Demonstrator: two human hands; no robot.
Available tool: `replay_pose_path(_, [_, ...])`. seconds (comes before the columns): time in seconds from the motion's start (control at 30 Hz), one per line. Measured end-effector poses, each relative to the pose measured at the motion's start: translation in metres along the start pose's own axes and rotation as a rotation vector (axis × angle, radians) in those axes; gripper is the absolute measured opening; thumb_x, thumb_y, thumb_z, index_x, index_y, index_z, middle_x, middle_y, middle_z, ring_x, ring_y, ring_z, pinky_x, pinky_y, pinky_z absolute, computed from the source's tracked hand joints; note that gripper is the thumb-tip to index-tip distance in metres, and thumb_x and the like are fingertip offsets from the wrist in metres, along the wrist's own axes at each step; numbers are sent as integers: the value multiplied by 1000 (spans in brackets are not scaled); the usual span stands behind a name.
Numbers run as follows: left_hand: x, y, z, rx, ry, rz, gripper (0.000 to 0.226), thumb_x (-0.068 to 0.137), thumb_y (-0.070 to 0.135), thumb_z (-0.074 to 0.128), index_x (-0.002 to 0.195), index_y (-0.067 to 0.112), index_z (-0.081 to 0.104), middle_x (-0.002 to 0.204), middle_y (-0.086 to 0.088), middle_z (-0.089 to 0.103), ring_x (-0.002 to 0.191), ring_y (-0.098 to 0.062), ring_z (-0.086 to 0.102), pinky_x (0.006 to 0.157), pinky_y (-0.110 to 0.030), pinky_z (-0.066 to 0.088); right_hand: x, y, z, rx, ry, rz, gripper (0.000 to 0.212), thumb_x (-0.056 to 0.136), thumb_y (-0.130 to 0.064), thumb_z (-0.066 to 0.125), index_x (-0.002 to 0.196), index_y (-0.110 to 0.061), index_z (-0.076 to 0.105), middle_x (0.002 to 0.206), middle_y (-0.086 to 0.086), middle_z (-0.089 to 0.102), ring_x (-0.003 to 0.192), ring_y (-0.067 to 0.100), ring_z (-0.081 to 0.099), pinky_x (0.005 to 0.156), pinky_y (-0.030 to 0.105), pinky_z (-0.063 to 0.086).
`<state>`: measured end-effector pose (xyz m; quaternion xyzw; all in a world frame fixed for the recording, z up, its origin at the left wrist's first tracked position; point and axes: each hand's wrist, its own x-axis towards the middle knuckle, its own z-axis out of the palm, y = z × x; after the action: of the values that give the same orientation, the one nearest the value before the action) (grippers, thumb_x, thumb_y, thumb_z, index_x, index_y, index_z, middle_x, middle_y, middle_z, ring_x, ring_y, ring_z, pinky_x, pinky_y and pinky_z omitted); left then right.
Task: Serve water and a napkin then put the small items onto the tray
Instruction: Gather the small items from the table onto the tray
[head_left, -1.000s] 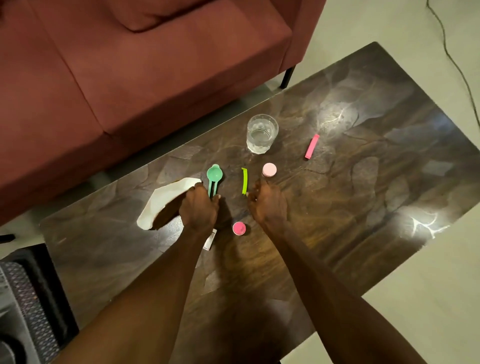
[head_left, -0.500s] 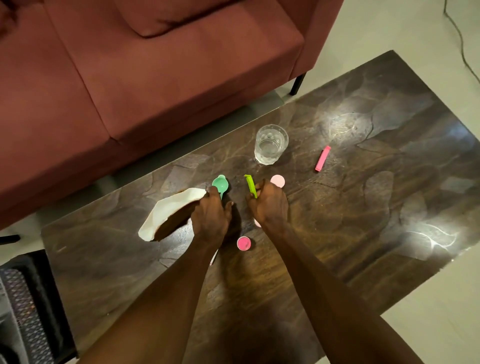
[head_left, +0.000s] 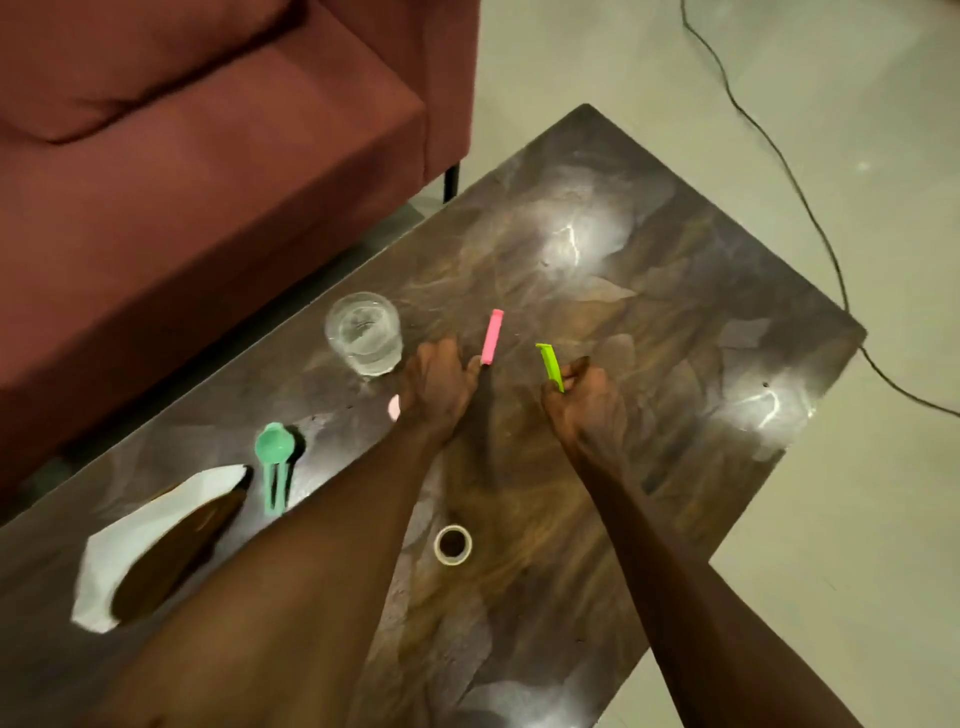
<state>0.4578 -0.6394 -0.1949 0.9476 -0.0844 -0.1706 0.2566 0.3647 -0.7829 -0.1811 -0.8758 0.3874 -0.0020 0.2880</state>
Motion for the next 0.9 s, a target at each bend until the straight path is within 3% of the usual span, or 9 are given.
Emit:
replay_pose_path(0.3, [46, 27, 49, -68, 47, 5, 35, 89, 35, 65, 102, 3, 60, 107, -20, 63, 105, -37, 55, 83, -40, 38, 15, 56, 9, 93, -2, 80, 21, 80, -27, 66, 97, -14, 67, 90, 11, 71, 89, 34, 66, 72, 37, 50])
replay_pose_path(0.43, [44, 22, 48, -95, 79, -1, 33, 88, 34, 66, 99, 3, 62, 104, -18, 64, 102, -35, 57, 83, -39, 40, 8, 51, 14, 185, 17, 105, 21, 80, -26, 68, 95, -11, 68, 90, 11, 71, 90, 34, 66, 76, 39, 52])
replay_pose_path(0.57, [25, 11, 28, -171, 115, -1, 30, 87, 34, 67, 92, 4, 62, 97, -18, 65, 96, -35, 57, 77, -39, 39, 0, 25, 15, 289, 49, 101, 26, 77, -29, 68, 93, -9, 67, 88, 11, 71, 92, 34, 66, 82, 44, 53])
replay_pose_path(0.67, [10, -2, -3, -228, 165, -19, 29, 82, 40, 68, 82, 11, 62, 85, -13, 67, 86, -33, 60, 70, -37, 43, -1, 0, 24, 357, 78, 51, 32, 69, -40, 55, 91, -18, 64, 82, 8, 70, 84, 33, 67, 76, 47, 55])
replay_pose_path(0.8, [-19, -31, -62, -292, 266, 52, 27, 78, 34, 72, 70, 11, 60, 70, -8, 64, 72, -29, 60, 63, -37, 43, -35, -86, 7, 368, 47, -14, 7, 76, -25, 61, 83, -25, 61, 75, 4, 69, 75, 27, 67, 67, 34, 52])
replay_pose_path(0.9, [-47, -65, -114, -307, 350, 6, 25, 76, 33, 70, 68, 16, 54, 70, -5, 64, 73, -28, 59, 63, -35, 42, -69, -147, 8, 423, 36, -55, 6, 79, -19, 64, 84, -21, 62, 74, 3, 66, 73, 23, 63, 66, 29, 45])
